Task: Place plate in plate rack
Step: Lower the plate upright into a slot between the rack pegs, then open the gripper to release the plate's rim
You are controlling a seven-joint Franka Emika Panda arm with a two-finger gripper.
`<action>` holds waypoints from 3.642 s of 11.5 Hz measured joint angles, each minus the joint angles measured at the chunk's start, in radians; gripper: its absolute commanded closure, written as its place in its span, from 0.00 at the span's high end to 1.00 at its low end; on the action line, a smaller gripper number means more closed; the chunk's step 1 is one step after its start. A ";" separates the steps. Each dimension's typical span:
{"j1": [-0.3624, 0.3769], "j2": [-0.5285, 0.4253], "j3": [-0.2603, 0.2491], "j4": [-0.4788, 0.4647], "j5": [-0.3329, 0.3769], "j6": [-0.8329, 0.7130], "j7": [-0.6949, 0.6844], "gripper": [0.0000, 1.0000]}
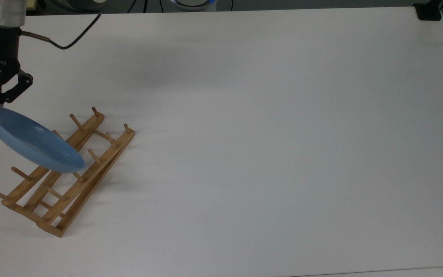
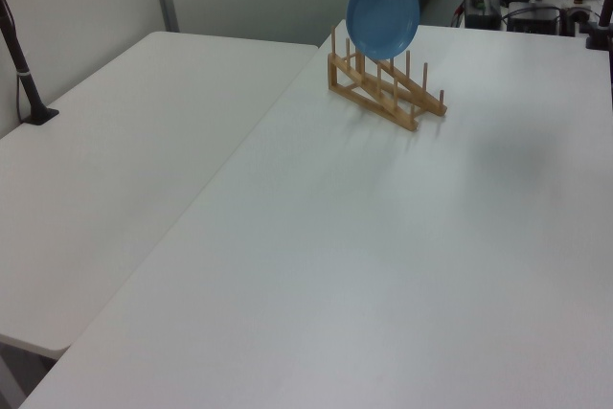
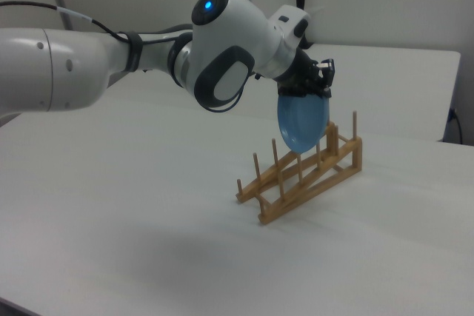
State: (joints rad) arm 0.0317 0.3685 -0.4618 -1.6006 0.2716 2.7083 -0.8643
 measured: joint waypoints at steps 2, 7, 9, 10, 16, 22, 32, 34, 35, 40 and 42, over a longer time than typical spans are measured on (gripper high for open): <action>0.000 0.013 0.000 0.000 0.011 0.009 -0.009 0.00; 0.002 0.017 0.005 0.001 0.046 0.010 -0.077 0.00; 0.004 0.021 0.005 0.001 0.122 0.010 -0.129 0.00; 0.005 0.021 0.005 0.001 0.144 0.010 -0.151 0.00; 0.011 0.022 0.005 0.006 0.179 0.010 -0.166 0.00; 0.007 0.025 0.005 0.014 0.294 0.010 -0.333 0.00; -0.001 0.039 0.005 -0.035 0.355 0.010 -0.474 0.05; -0.001 0.040 0.005 -0.051 0.355 0.010 -0.488 0.52; -0.001 0.040 0.005 -0.057 0.355 0.010 -0.490 0.74; -0.001 0.040 0.004 -0.072 0.416 0.010 -0.491 1.00; 0.001 0.039 0.004 -0.070 0.462 0.010 -0.476 1.00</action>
State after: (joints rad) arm 0.0328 0.4073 -0.4578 -1.6704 0.7335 2.7184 -1.3407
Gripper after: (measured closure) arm 0.004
